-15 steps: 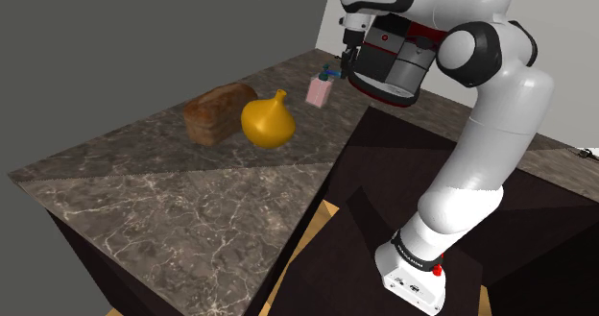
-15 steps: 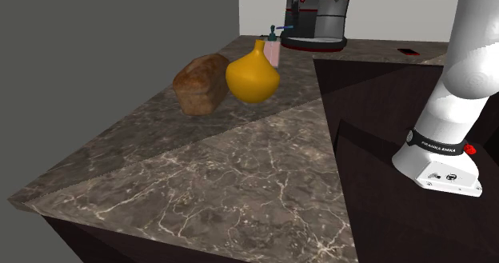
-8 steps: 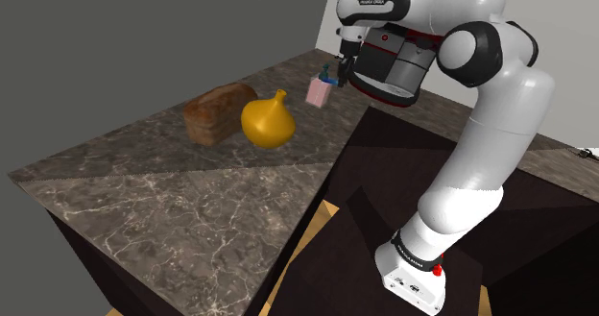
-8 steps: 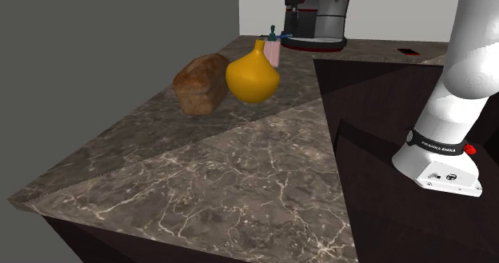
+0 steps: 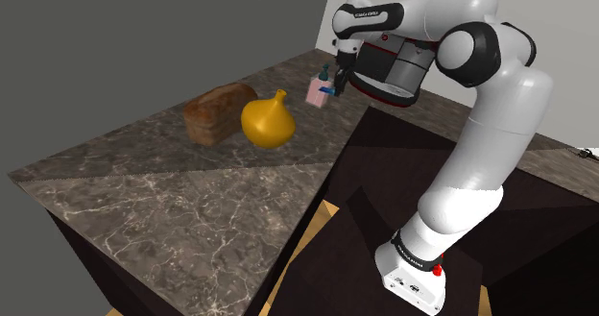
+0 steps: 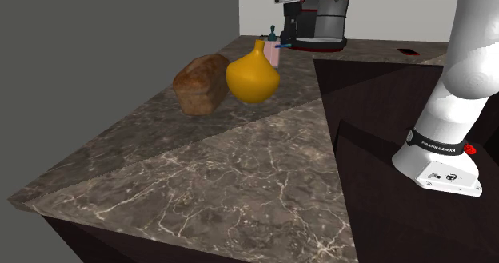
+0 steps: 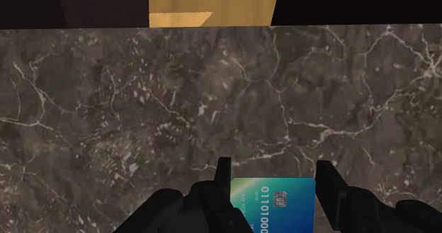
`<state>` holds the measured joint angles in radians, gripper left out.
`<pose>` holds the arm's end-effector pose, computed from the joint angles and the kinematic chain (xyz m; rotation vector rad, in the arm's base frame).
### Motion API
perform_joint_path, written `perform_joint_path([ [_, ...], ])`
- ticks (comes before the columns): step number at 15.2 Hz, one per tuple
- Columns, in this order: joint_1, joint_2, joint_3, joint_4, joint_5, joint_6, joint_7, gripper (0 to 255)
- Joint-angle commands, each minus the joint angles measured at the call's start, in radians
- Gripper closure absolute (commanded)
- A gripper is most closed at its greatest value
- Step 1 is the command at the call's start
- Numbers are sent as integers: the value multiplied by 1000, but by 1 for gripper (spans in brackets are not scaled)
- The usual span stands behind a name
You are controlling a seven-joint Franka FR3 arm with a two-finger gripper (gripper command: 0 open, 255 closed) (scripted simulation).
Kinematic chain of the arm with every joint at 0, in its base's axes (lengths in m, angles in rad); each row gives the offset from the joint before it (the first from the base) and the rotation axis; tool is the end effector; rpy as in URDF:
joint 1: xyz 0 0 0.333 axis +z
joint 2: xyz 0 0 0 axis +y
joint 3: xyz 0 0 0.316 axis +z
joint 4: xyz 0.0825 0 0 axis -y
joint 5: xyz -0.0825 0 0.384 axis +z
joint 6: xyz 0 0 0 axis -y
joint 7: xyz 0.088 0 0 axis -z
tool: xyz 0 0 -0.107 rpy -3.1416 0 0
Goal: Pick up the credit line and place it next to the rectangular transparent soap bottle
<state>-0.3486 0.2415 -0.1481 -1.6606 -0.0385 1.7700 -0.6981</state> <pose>0.5455 -0.2915 0.4572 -3.1025 -0.3323 0.2314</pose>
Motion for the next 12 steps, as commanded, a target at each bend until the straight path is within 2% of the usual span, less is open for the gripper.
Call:
perform_joint_path([
  [1,-1,6,0,-23,1,29,-1,255],
  [12,-3,45,1,-118,5,164,4,255],
])
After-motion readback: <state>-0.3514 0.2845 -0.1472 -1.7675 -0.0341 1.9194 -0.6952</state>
